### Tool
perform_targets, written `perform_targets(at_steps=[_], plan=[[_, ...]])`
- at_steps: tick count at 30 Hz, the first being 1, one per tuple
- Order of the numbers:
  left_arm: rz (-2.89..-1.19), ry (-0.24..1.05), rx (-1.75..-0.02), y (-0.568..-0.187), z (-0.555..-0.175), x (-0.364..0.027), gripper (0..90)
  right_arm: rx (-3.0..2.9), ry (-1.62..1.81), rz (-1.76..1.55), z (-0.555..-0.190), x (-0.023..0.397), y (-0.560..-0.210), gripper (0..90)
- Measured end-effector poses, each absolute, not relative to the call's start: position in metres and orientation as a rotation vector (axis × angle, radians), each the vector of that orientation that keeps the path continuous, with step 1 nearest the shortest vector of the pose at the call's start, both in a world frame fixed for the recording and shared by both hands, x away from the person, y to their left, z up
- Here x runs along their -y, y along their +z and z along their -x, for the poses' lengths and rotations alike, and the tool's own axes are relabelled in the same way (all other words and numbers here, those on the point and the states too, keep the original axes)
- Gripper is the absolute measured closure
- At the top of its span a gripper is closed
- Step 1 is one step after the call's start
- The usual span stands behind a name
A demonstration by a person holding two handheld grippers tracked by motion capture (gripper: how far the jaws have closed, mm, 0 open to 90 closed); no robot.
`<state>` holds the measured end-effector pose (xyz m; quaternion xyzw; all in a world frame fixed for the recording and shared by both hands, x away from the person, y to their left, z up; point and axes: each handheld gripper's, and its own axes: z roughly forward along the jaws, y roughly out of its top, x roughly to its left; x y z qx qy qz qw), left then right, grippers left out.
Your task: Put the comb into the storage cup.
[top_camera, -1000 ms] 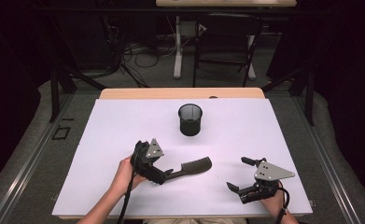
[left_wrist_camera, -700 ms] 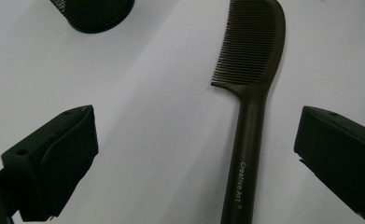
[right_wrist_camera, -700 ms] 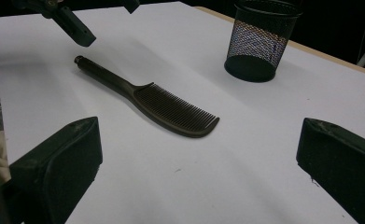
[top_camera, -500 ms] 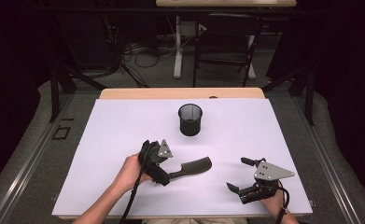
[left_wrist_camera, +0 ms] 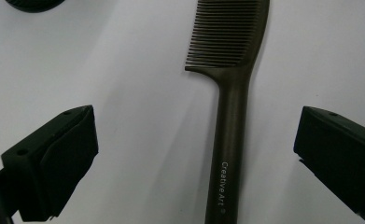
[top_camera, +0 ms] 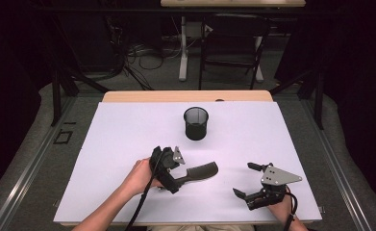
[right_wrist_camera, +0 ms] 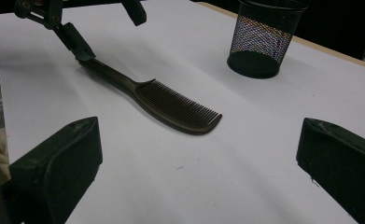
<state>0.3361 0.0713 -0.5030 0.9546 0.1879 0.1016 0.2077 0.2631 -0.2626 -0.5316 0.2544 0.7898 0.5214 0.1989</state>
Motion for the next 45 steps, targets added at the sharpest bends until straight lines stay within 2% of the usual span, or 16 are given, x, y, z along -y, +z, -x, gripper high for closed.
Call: perform_targets(at_steps=[11, 14, 17, 18, 22, 26, 27, 29, 30, 33, 34, 37, 45], plan=[[-2.707, 0.279, -0.502, -0.510, -0.339, -0.061, 0.0, -2.212, 1.461, -0.711, -0.263, 0.263, -0.532, 0.0], [-2.722, 0.264, -0.483, -0.511, -0.339, -0.058, 4.0, -2.211, 1.456, -0.711, -0.263, 0.263, -0.531, 0.0], [-2.738, 0.260, -0.472, -0.513, -0.339, -0.055, 10.7, -2.217, 1.444, -0.711, -0.264, 0.262, -0.532, 0.0], [-2.747, 0.260, -0.467, -0.513, -0.339, -0.055, 15.4, -2.220, 1.444, -0.713, -0.264, 0.262, -0.532, 0.0], [-2.772, 0.261, -0.460, -0.513, -0.338, -0.051, 20.3, -2.220, 1.445, -0.710, -0.264, 0.262, -0.532, 0.0], [-2.794, 0.232, -0.460, -0.516, -0.338, -0.047, 31.1, -2.222, 1.441, -0.707, -0.264, 0.262, -0.532, 0.0], [-2.802, 0.227, -0.455, -0.516, -0.339, -0.046, 31.1, -2.222, 1.441, -0.707, -0.264, 0.262, -0.532, 0.0], [-2.818, 0.202, -0.455, -0.518, -0.341, -0.044, 40.8, -2.221, 1.444, -0.709, -0.264, 0.262, -0.532, 0.0], [-2.822, 0.192, -0.455, -0.519, -0.342, -0.044, 40.8, -2.221, 1.444, -0.708, -0.264, 0.262, -0.532, 0.0], [-2.838, 0.151, -0.445, -0.520, -0.344, -0.040, 51.4, -2.224, 1.444, -0.705, -0.264, 0.262, -0.532, 0.0], [-2.843, 0.141, -0.447, -0.521, -0.344, -0.039, 51.4, -2.227, 1.444, -0.706, -0.264, 0.261, -0.532, 0.0], [-2.860, 0.109, -0.443, -0.522, -0.346, -0.037, 59.5, -2.235, 1.442, -0.706, -0.264, 0.261, -0.532, 0.0], [-2.900, 0.036, -0.419, -0.524, -0.352, -0.031, 67.4, -2.236, 1.441, -0.706, -0.264, 0.261, -0.532, 0.0]])
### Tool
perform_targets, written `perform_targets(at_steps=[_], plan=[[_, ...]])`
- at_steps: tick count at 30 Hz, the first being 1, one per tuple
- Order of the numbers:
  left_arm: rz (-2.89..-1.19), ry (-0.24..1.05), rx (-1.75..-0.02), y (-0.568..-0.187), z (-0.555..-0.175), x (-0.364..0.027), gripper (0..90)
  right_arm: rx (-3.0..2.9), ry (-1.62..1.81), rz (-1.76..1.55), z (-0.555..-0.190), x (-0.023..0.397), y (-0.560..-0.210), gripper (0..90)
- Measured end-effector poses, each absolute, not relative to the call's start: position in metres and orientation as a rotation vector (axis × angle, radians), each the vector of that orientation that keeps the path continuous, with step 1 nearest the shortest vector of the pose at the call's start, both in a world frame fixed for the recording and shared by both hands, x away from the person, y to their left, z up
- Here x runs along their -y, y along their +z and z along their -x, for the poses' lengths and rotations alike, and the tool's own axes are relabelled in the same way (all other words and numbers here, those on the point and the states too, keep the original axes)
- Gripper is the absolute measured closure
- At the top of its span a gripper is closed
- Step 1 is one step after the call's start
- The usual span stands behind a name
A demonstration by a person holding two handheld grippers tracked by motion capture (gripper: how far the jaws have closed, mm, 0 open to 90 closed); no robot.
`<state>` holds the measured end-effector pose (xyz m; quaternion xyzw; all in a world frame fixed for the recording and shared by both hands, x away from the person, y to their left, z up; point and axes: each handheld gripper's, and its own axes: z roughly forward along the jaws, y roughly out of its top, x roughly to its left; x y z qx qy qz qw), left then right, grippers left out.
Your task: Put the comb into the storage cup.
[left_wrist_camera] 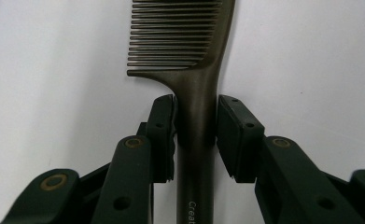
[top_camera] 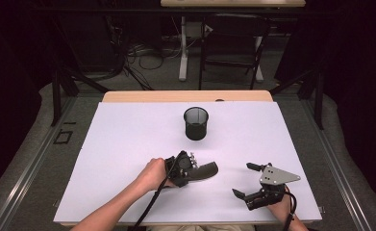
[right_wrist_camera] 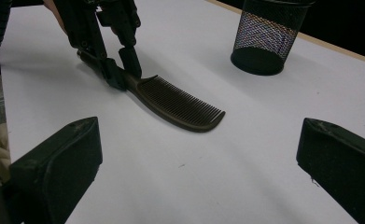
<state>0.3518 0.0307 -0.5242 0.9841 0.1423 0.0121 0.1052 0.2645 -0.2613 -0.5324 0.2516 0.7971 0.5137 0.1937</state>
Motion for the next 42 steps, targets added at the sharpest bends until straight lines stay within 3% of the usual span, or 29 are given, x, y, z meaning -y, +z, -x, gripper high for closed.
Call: perform_targets(at_steps=[18, 42], plan=[[-2.888, -0.009, -0.455, -0.521, -0.353, -0.036, 72.3, -2.238, 1.438, -0.704, -0.265, 0.261, -0.533, 0.0], [-2.687, 0.019, -0.544, -0.502, -0.346, -0.065, 72.3, -2.239, 1.428, -0.712, -0.265, 0.261, -0.533, 0.0]])
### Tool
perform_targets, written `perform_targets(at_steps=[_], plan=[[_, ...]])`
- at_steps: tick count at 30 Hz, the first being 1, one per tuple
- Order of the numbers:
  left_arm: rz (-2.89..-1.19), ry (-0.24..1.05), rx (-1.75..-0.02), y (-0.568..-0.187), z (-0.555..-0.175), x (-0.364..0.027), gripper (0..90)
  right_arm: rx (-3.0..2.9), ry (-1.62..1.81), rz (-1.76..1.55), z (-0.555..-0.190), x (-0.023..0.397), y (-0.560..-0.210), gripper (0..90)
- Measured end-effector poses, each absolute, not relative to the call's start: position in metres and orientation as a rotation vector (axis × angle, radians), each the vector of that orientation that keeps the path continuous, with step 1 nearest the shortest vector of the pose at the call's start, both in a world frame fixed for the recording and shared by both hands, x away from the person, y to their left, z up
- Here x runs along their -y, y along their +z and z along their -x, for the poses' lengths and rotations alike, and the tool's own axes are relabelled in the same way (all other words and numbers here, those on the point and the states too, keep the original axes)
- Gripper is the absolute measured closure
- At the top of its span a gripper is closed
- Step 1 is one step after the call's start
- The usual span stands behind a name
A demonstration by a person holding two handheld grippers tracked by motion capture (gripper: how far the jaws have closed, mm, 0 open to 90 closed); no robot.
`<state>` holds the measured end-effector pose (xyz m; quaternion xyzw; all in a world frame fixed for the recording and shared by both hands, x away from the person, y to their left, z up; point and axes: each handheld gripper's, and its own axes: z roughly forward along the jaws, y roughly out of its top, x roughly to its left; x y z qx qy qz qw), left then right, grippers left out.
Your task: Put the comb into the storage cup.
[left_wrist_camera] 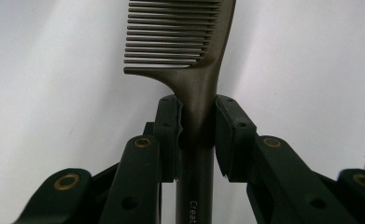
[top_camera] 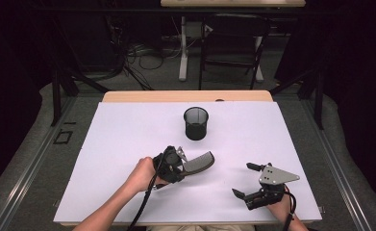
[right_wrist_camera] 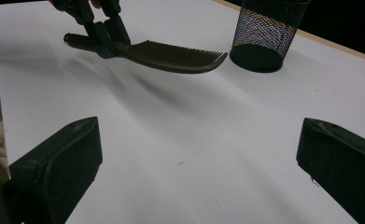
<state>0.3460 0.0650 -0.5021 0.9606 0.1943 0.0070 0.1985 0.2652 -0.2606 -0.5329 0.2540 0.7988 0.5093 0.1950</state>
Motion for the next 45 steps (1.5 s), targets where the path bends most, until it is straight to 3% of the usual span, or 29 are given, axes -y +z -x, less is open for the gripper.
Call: perform_targets(at_steps=[45], plan=[[-2.363, 0.135, -0.707, -0.498, -0.340, -0.108, 72.3, -2.232, 1.418, -0.716, -0.265, 0.262, -0.532, 0.0]])
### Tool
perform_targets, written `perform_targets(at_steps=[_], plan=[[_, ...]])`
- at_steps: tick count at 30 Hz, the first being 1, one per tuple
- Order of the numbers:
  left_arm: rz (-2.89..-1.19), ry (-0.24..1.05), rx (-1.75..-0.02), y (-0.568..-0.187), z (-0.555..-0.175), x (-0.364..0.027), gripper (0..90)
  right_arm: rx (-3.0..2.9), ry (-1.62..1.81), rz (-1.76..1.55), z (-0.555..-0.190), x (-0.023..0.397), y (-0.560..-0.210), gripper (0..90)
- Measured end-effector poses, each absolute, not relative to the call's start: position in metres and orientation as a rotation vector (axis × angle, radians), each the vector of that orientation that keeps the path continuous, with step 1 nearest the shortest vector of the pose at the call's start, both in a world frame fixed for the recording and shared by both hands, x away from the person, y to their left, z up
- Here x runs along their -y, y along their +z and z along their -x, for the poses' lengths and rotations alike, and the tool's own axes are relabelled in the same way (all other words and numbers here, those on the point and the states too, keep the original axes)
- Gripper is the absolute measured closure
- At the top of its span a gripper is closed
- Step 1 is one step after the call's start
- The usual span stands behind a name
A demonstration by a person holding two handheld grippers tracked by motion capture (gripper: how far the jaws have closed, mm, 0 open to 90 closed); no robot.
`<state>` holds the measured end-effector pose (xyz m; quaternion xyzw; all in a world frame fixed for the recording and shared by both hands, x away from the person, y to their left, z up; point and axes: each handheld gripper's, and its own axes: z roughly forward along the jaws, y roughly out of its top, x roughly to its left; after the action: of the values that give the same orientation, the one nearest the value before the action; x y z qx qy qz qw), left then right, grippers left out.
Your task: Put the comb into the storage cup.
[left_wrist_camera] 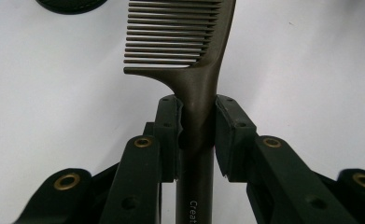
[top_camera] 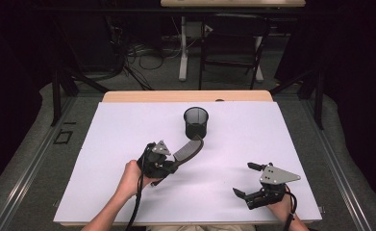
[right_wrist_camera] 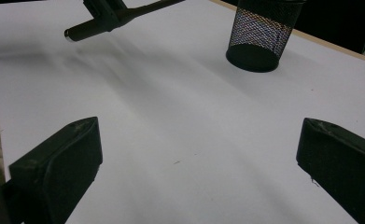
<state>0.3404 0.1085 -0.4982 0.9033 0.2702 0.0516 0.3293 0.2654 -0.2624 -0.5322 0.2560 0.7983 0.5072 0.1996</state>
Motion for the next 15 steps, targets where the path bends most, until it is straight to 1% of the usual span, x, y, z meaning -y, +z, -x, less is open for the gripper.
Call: perform_targets(at_steps=[15], plan=[[-2.300, 0.195, -0.752, -0.4985, -0.3411, -0.1174, 72.3, -2.234, 1.415, -0.717, -0.2654, 0.2619, -0.5324, 0.0]])
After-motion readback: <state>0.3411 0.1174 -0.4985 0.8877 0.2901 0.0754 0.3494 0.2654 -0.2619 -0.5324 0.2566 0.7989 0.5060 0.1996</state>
